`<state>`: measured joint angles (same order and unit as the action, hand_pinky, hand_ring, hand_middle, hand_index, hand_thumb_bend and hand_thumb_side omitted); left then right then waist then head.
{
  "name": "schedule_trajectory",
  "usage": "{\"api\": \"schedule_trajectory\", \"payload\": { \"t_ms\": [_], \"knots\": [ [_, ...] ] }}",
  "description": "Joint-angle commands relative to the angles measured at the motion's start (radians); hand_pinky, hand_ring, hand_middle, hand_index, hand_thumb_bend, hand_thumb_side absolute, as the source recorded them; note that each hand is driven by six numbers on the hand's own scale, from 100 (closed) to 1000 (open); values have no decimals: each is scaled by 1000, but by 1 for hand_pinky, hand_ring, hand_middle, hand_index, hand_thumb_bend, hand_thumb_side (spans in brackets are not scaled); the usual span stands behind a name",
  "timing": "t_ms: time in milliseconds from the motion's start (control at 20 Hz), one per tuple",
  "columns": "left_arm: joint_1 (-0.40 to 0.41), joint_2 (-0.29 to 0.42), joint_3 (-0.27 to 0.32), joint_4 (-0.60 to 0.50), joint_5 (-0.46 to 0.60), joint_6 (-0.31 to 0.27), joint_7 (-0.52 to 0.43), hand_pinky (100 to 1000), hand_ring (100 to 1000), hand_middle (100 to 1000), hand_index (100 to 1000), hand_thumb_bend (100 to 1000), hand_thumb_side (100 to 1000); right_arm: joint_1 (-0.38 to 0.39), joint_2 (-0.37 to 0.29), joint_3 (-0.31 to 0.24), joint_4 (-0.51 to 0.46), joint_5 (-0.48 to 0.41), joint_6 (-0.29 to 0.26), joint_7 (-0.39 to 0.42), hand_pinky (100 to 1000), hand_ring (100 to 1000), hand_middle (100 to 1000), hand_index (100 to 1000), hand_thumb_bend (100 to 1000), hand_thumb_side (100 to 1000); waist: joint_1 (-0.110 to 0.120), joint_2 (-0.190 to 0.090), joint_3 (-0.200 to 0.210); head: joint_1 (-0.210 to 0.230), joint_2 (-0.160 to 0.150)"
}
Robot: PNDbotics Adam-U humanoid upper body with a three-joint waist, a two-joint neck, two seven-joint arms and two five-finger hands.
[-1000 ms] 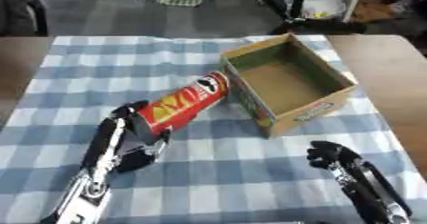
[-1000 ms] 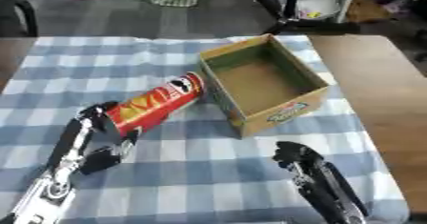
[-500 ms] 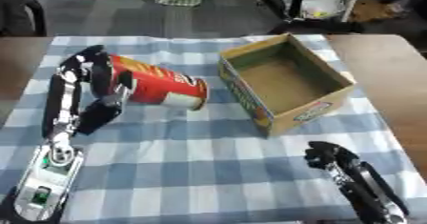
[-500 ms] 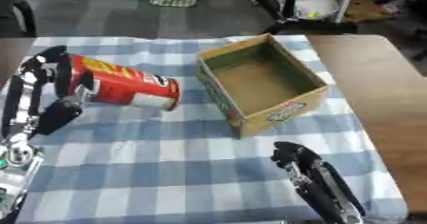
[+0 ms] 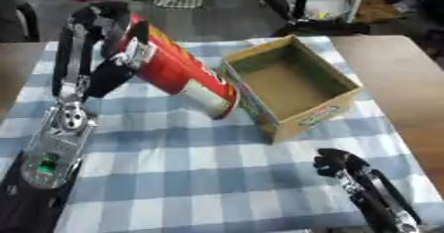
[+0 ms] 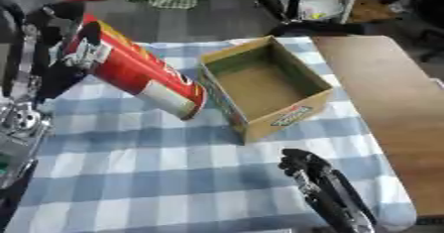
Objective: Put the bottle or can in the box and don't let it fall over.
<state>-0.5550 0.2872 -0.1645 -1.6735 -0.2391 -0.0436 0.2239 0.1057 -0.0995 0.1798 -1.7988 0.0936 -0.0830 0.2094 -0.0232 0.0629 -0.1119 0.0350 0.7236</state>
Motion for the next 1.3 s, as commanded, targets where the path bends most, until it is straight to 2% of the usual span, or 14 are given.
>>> {"api": "schedule_trajectory", "payload": {
  "t_ms": [50, 350, 400, 500, 550, 600, 650, 700, 800, 850, 950, 1100, 1200, 1300],
  "knots": [
    [-97, -15, -20, 41, 57, -19, -7, 517, 437, 412, 618, 100, 548, -6, 4, 7, -10, 6, -2, 8, 788, 849, 616, 799, 100, 706, -16, -15, -11, -2, -23],
    [-281, -93, -41, 239, 65, -33, 39, 524, 441, 415, 619, 100, 518, -9, 16, 25, -3, 14, -5, 26, 788, 849, 616, 799, 100, 708, -23, -1, -48, 9, -35],
    [-307, -108, -48, 284, 52, -41, 51, 544, 453, 427, 633, 100, 509, -10, 18, 28, -2, 15, -6, 29, 788, 849, 616, 799, 100, 708, -24, 1, -55, 10, -36],
    [-350, -132, -66, 371, 0, -56, 70, 663, 522, 498, 705, 100, 530, -11, 20, 34, -1, 17, -8, 35, 788, 849, 616, 799, 100, 707, -28, 4, -68, 13, -39],
    [-366, -140, -74, 413, -43, -60, 73, 774, 602, 576, 772, 273, 617, -11, 21, 36, -2, 17, -9, 37, 788, 849, 616, 799, 100, 707, -29, 5, -73, 14, -41],
    [-383, -144, -85, 461, -105, -55, 63, 819, 648, 617, 804, 394, 653, -10, 22, 37, -3, 17, -10, 39, 788, 849, 616, 799, 100, 707, -31, 6, -81, 16, -42],
    [-396, -147, -91, 505, -172, -47, 49, 883, 753, 713, 881, 609, 736, -9, 23, 38, -3, 18, -11, 40, 788, 849, 616, 798, 100, 706, -33, 7, -87, 18, -43],
    [-407, -150, -94, 547, -250, -31, 31, 928, 820, 774, 929, 734, 811, -7, 24, 39, -3, 18, -11, 40, 788, 849, 616, 798, 100, 707, -35, 6, -93, 20, -44],
    [-416, -155, -94, 605, -387, -6, -6, 974, 886, 848, 966, 858, 938, -4, 26, 40, -3, 20, -11, 42, 789, 849, 616, 799, 100, 710, -37, 6, -98, 20, -47],
    [-416, -157, -92, 623, -440, 3, -23, 984, 916, 892, 993, 981, 995, -4, 26, 40, -3, 20, -11, 42, 789, 849, 616, 799, 100, 706, -37, 5, -98, 19, -48],
    [-410, -160, -86, 650, -515, 17, -54, 976, 920, 910, 1000, 1000, 1000, -5, 24, 40, -4, 19, -12, 42, 789, 849, 616, 799, 100, 716, -38, 5, -97, 15, -49],
    [-396, -159, -61, 666, -543, 38, -74, 970, 914, 920, 999, 977, 1000, -6, 23, 38, -5, 16, -11, 41, 789, 849, 616, 799, 100, 706, -38, 4, -91, 9, -50],
    [-383, -148, -44, 643, -499, 44, -71, 959, 893, 893, 977, 810, 1000, -6, 24, 35, -5, 17, -11, 39, 789, 849, 616, 799, 100, 705, -38, 4, -87, 6, -51],
    [-366, -126, -31, 587, -399, 42, -70, 951, 870, 866, 965, 658, 965, -6, 24, 31, -6, 17, -11, 36, 789, 849, 615, 799, 100, 705, -37, 4, -81, 1, -51]
  ]
}}
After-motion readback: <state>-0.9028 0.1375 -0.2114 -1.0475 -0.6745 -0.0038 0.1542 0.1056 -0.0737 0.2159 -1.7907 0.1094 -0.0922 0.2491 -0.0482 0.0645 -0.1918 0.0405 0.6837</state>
